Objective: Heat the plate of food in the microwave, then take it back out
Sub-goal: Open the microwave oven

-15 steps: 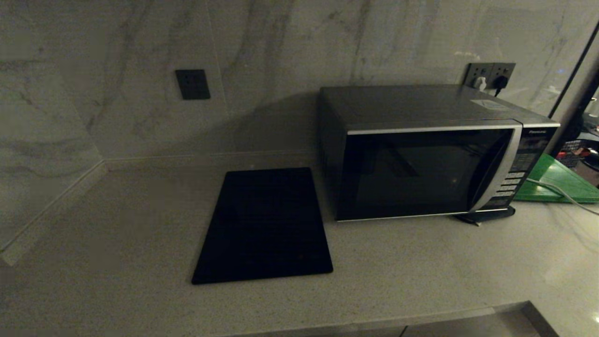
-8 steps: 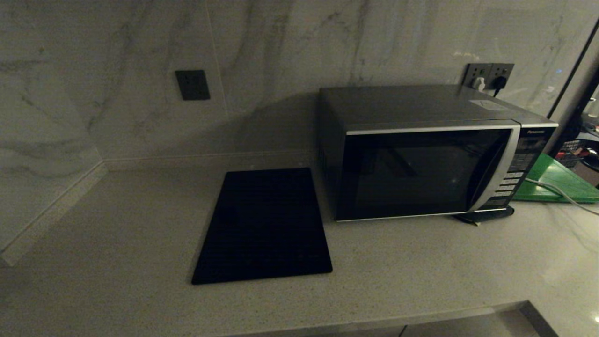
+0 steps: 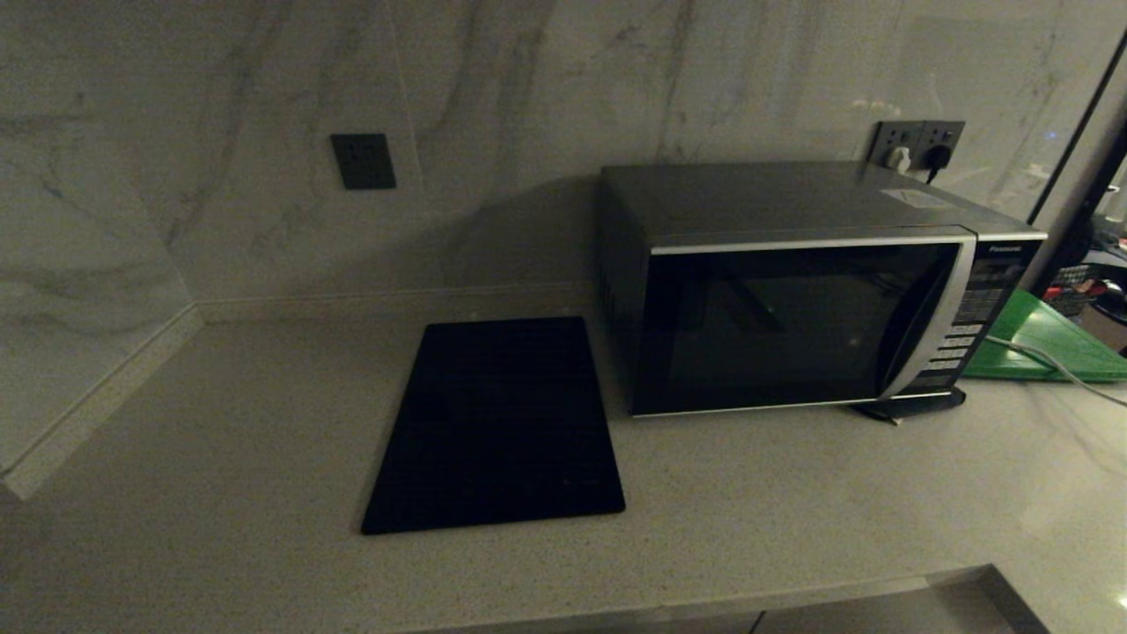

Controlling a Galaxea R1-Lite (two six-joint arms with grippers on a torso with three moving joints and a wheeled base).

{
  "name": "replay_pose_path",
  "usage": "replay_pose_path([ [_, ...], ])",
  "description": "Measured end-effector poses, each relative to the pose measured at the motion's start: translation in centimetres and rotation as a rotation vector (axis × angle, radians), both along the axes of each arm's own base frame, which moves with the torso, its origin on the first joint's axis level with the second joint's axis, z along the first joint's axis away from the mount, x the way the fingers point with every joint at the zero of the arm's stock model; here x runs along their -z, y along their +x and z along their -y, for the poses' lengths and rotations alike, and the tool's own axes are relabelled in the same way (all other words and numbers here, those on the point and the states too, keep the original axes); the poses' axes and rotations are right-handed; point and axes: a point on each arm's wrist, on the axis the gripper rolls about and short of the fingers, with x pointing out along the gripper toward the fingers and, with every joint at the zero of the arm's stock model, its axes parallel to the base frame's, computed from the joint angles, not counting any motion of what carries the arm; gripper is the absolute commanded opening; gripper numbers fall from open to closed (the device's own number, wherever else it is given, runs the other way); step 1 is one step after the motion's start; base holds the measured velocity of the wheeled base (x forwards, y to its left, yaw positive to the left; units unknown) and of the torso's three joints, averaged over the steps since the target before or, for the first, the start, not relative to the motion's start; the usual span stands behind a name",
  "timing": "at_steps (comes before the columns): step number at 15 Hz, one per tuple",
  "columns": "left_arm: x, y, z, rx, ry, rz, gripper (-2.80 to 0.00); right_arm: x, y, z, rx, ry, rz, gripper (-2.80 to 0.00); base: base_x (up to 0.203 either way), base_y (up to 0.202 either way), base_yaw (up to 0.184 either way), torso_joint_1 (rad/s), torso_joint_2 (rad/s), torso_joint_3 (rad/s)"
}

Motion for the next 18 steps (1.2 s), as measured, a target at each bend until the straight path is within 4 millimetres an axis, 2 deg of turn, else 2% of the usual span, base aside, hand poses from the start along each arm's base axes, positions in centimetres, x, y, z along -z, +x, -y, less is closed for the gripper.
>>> replay_pose_path([
  [3,0.0,0.0,0.0,0.000,0.000,0.000,-2.80,2.1,-1.7,-0.2,0.003,-0.011,0.026,-2.80,0.000,0.000,0.000,0.000,0.00,0.000],
  [7,0.0,0.0,0.0,0.000,0.000,0.000,-2.80,3.1,-2.2,-0.1,-0.006,0.025,0.046,-2.80,0.000,0.000,0.000,0.000,0.00,0.000],
  [10,0.0,0.0,0.0,0.000,0.000,0.000,-2.80,4.3,-3.0,0.4,-0.082,-0.043,0.017,-2.80,0.000,0.000,0.000,0.000,0.00,0.000],
  [12,0.0,0.0,0.0,0.000,0.000,0.001,-2.80,6.3,-3.8,0.4,-0.128,-0.105,-0.008,-2.80,0.000,0.000,0.000,0.000,0.00,0.000],
  [15,0.0,0.0,0.0,0.000,0.000,0.001,-2.80,9.6,-4.0,0.3,-0.192,-0.107,-0.010,-2.80,0.000,0.000,0.000,0.000,0.00,0.000],
  [18,0.0,0.0,0.0,0.000,0.000,0.000,-2.80,11.3,-3.4,0.2,-0.274,-0.067,0.009,-2.80,0.000,0.000,0.000,0.000,0.00,0.000],
])
